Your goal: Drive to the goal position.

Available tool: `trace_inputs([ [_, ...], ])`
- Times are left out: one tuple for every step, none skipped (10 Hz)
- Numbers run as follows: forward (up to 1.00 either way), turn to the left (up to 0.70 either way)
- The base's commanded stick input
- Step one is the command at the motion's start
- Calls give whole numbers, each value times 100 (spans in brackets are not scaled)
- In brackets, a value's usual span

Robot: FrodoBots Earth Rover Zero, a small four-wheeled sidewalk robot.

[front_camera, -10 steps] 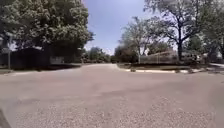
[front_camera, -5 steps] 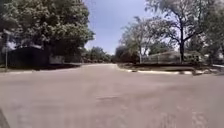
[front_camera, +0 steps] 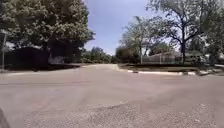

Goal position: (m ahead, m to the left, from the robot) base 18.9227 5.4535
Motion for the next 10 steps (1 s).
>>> trace_inputs([
  [70,0],
  [70,0],
  [70,0],
  [70,0],
  [70,0],
  [70,0],
  [70,0],
  [70,0],
  [70,0],
  [70,0],
])
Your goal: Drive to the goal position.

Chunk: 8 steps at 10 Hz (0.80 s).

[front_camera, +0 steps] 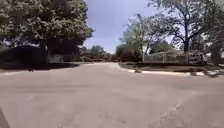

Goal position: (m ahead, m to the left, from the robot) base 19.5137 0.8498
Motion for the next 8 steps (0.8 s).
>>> trace_inputs([
  [70,0],
  [70,0],
  [70,0],
  [70,0],
  [70,0],
  [70,0],
  [70,0],
  [70,0],
])
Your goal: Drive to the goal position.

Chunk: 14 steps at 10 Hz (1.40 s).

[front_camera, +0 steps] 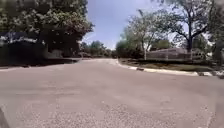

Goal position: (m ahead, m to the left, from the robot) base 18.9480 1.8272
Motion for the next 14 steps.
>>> trace_inputs([
  [70,0],
  [70,0],
  [70,0],
  [70,0],
  [70,0],
  [70,0],
  [70,0],
  [70,0],
  [70,0],
  [70,0],
  [70,0],
  [70,0],
  [70,0],
  [70,0],
])
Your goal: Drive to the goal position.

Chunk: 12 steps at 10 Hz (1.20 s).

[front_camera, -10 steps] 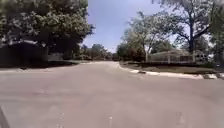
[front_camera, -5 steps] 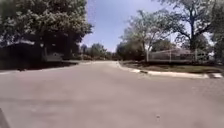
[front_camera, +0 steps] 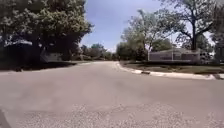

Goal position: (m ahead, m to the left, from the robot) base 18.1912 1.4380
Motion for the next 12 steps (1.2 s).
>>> trace_inputs([
  [70,0],
  [70,0],
  [70,0],
  [70,0],
  [70,0],
  [70,0],
  [70,0],
  [70,0],
  [70,0],
  [70,0],
  [70,0],
  [70,0],
])
